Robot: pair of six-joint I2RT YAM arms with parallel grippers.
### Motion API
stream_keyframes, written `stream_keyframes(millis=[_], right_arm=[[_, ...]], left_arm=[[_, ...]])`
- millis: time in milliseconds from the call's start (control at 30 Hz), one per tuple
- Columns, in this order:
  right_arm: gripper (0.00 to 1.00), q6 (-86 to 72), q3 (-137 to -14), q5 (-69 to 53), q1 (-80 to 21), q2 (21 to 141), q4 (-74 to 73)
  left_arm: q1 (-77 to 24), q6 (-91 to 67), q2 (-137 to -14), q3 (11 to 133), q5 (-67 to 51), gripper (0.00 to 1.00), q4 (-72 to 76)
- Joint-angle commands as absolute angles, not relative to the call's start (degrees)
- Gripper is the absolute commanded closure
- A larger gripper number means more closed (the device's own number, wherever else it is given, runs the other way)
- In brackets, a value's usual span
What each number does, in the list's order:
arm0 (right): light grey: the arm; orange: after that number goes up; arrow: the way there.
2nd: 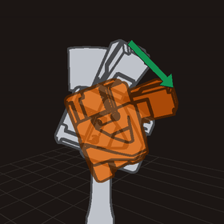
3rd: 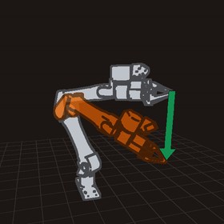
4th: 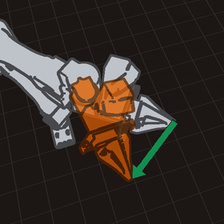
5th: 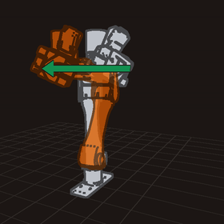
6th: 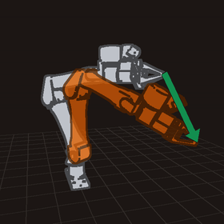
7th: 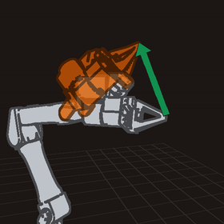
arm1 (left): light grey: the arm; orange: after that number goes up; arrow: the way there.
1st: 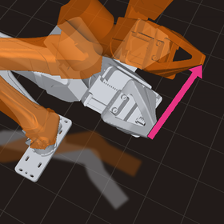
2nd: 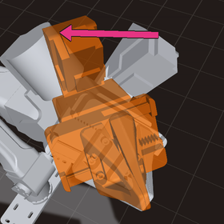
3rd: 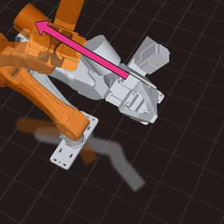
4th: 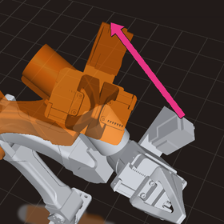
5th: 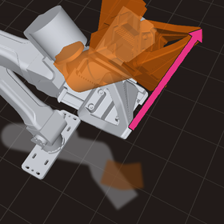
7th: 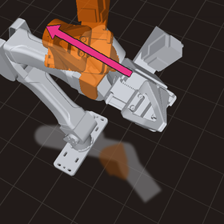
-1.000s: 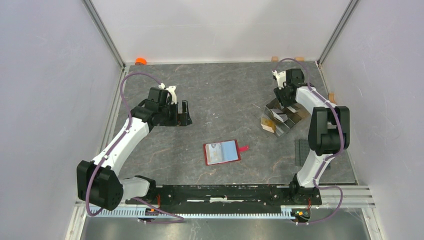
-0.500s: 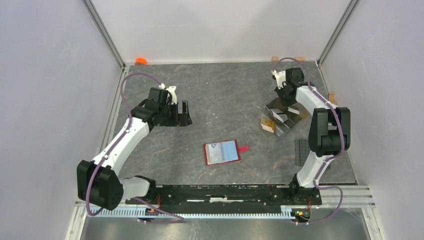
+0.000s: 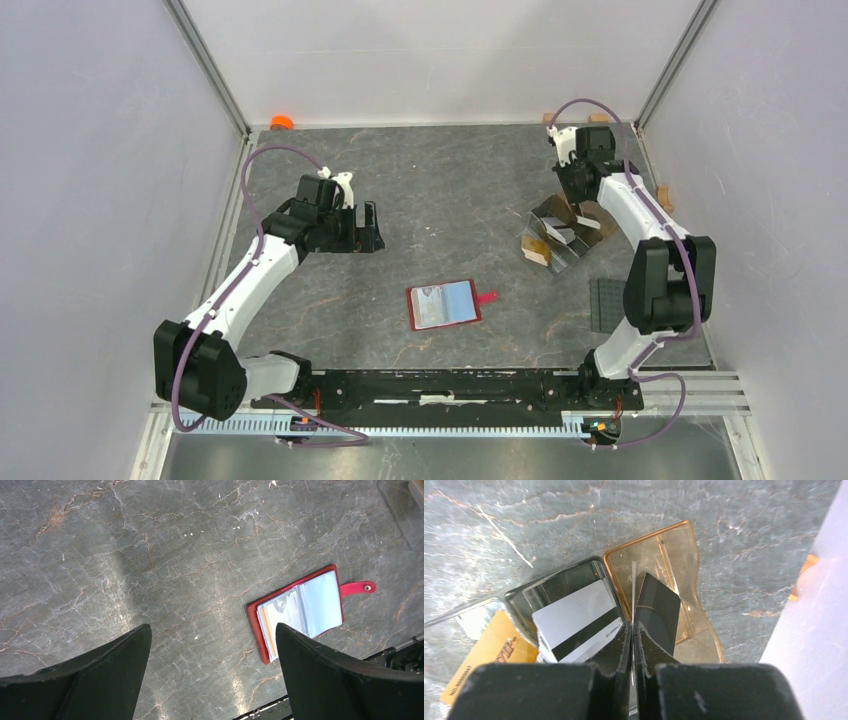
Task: Put the credit cards into the card holder
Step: Pick up the credit card from the storage box.
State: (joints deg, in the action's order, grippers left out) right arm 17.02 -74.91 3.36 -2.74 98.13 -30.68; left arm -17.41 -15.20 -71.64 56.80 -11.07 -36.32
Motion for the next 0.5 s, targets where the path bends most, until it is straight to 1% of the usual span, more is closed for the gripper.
stream_keyframes(millis=[0, 133, 200, 267, 367, 467], right_arm=[[0.95, 16.33, -78.11, 7.00, -5.09, 92.46, -29.93], [1.00, 16.13, -78.13, 7.68, -6.06, 90.06, -30.01], [1.00, 15.31, -78.74, 7.90, -6.15, 89.34, -31.25], [1.00, 14.18, -79.49, 6.80, -6.68, 88.11, -33.13], [1.00, 11.75, -80.97, 2.76, -9.20, 85.39, -37.06], [1.00, 9.02, -80.88, -4.63, -14.56, 82.47, -40.47]], left_arm=[[-17.14, -11.70, -70.79, 56.28, -12.93, 0.01, -34.66], [-17.14, -11.60, -70.31, 55.73, -14.75, 0.01, -33.71], [-17.14, -11.52, -70.33, 55.64, -16.27, 0.03, -33.46], [-17.30, -10.95, -69.71, 55.32, -20.15, 0.05, -32.38], [-18.32, -10.16, -67.15, 53.92, -25.47, 0.07, -29.09], [-20.92, -8.53, -64.46, 52.63, -28.01, 0.08, -27.06]])
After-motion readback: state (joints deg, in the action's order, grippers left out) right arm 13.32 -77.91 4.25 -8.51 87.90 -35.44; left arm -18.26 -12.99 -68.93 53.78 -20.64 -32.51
